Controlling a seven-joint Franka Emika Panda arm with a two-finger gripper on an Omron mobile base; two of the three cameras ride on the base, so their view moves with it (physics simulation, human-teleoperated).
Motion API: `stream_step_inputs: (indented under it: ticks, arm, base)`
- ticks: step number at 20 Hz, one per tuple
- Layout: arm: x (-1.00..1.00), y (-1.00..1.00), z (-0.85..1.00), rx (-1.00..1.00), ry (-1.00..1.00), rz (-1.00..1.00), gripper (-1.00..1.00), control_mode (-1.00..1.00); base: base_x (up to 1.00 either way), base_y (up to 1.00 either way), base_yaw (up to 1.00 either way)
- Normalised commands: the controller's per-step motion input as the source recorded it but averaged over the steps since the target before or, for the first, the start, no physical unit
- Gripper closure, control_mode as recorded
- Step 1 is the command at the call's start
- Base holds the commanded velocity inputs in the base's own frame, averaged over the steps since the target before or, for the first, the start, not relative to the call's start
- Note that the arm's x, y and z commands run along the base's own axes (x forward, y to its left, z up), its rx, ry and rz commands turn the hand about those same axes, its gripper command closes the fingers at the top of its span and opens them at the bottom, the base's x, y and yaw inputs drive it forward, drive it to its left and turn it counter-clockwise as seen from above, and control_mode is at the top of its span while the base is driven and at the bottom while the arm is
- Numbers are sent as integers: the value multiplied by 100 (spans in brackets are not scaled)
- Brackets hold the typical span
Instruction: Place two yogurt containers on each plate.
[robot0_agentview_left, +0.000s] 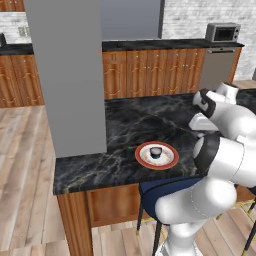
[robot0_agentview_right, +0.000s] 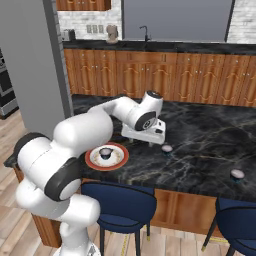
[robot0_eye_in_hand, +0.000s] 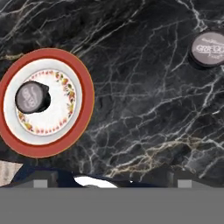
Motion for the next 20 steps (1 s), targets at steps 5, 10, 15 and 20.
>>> stream_step_inputs:
  ticks: [5, 10, 15, 20]
  arm:
    - [0, -30, -1, -24, 6, -8, -100, -100]
    - [1, -22, -11, -19, 0, -4, -100, -100]
    - [19, -24, -13, -4, 0, 0, -100, -100]
    - [23, -24, -6, 0, 0, 0, -100, -100]
  base:
    - [0, 0, 0]
    - [0, 0, 0]
    - [0, 0, 0]
    - [0, 0, 0]
